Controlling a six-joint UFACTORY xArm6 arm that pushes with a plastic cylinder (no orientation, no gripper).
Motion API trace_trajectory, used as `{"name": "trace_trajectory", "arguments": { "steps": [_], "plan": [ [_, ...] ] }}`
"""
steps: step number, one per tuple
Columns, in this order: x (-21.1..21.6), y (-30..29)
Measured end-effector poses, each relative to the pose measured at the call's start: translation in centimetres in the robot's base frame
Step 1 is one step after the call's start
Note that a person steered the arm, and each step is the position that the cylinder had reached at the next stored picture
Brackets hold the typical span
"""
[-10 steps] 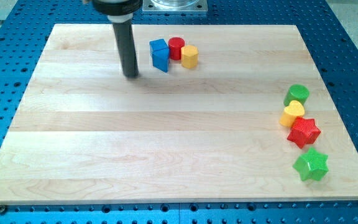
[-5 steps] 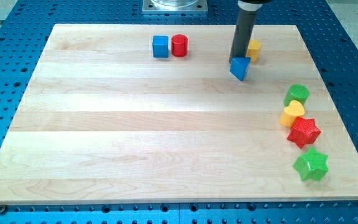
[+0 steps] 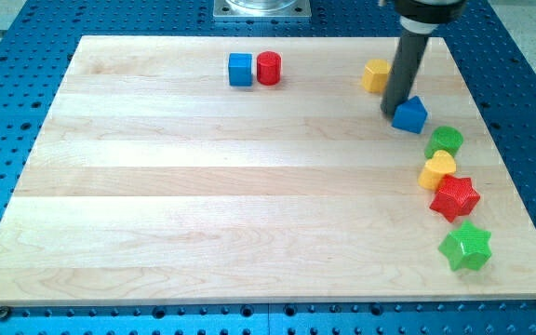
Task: Move the blue triangle to the top left of the green circle
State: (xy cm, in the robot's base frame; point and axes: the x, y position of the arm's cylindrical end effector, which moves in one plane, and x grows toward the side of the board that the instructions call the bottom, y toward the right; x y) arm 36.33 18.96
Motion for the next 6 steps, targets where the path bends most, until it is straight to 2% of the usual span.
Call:
{"name": "trace_trajectory", "arguments": {
  "steps": [1, 2, 3, 4, 5, 6],
  "plan": [
    [1.0, 1.5],
    [1.8, 0.6],
    [-2.5, 0.1],
    [-2.3, -10.7],
    [-5.3, -11.3],
    [-8.9, -5.6]
  ]
}}
